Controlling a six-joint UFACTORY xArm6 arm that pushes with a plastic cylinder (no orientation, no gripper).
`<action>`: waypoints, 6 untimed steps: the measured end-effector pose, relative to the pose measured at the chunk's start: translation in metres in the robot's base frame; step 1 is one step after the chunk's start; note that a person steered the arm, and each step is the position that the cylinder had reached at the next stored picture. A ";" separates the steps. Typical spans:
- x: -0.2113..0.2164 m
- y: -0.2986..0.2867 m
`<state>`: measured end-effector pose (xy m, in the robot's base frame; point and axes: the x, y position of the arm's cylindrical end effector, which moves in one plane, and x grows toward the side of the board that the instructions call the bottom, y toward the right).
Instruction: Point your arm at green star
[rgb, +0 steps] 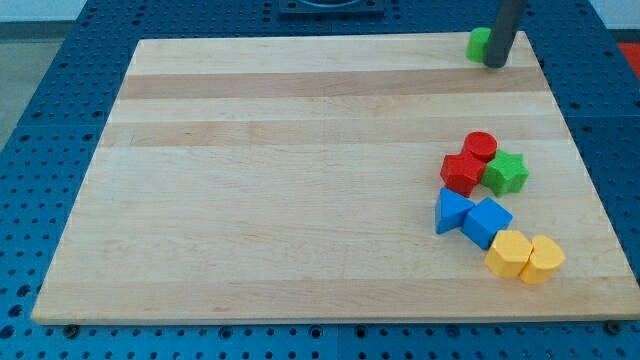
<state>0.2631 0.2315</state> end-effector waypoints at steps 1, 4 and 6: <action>0.038 0.000; 0.204 0.024; 0.259 0.005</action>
